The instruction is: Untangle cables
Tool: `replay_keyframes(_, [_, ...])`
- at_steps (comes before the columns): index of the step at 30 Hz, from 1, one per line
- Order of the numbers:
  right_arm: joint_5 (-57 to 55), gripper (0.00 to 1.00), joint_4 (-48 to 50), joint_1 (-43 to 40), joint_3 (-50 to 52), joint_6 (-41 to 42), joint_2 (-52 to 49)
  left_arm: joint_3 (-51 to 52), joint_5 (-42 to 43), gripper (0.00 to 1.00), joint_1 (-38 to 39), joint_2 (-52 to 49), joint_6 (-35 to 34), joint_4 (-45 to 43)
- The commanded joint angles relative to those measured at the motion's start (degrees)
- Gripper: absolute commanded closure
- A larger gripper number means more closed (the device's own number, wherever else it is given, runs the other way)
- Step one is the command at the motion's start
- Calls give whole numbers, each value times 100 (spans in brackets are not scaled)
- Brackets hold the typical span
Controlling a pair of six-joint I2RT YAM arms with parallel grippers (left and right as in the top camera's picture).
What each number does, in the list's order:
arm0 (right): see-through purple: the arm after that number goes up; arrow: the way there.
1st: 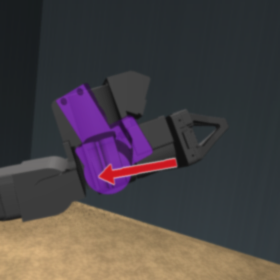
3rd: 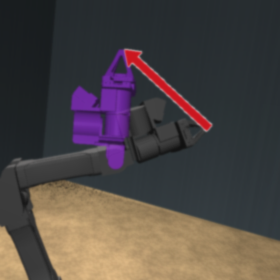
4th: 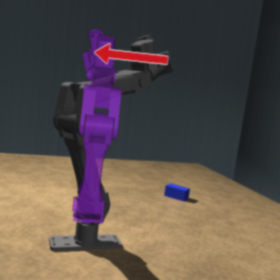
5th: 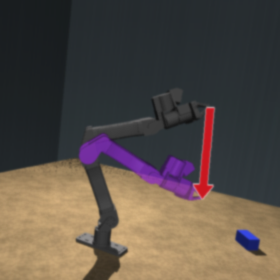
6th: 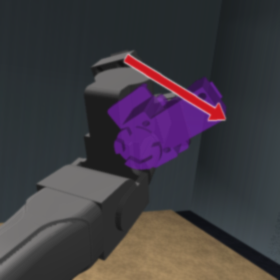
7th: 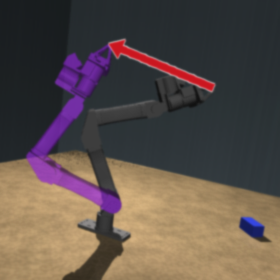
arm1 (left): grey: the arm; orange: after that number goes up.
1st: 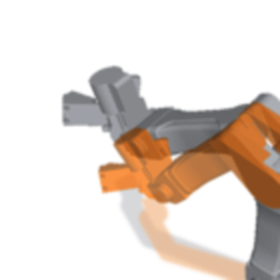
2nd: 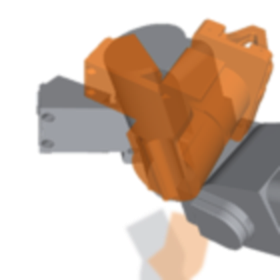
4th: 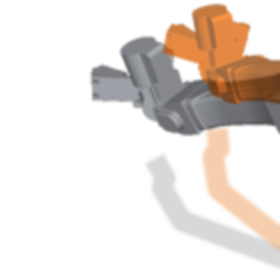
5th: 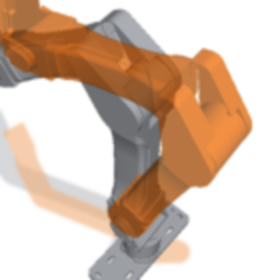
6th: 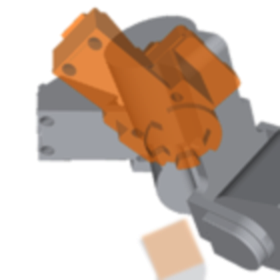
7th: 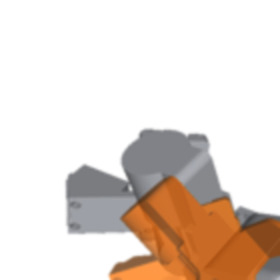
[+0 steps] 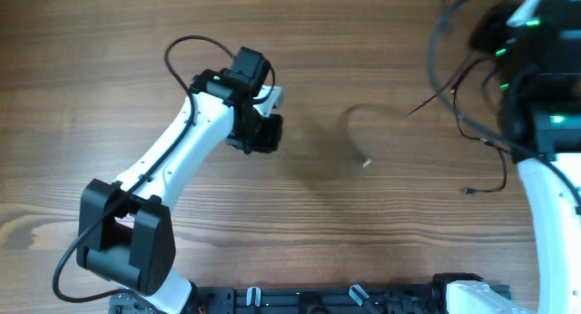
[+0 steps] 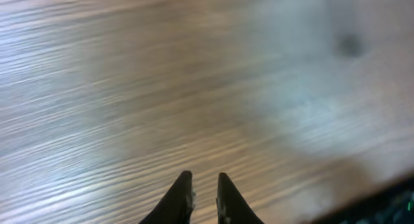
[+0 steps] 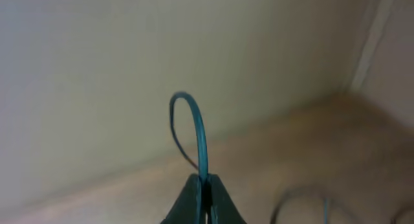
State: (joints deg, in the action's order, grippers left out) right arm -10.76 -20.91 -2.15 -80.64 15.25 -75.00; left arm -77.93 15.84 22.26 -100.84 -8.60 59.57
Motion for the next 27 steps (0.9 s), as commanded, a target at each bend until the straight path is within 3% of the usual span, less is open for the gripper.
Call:
replay_keyframes(1, [315, 96, 848, -544, -289, -175, 348, 15, -341, 80, -411, 55, -743, 11])
replay_keyframes(3, [315, 96, 1064, -776, -289, -175, 459, 15, -299, 74, -564, 55, -861, 9])
replay_keyframes(5, [317, 96, 693, -876, -289, -179, 476, 15, -260, 68, -656, 55, -861, 4])
replay_keyframes(9, [315, 96, -1397, -881, -286, -313, 79, 15, -264, 48, -680, 55, -861, -15])
replay_keyframes(14, [334, 95, -2894, -881, -286, -319, -850, 15, -264, 46, -680, 55, -861, -11])
replay_keyframes(22, [149, 96, -2629, -911, -289, -289, -1478, 15, -262, 46, -680, 55, -861, 37])
replay_keyframes(27, [-573, 93, -2437, -1482, -286, 796, -1480, 15, -262, 46, -678, 55, -861, 103])
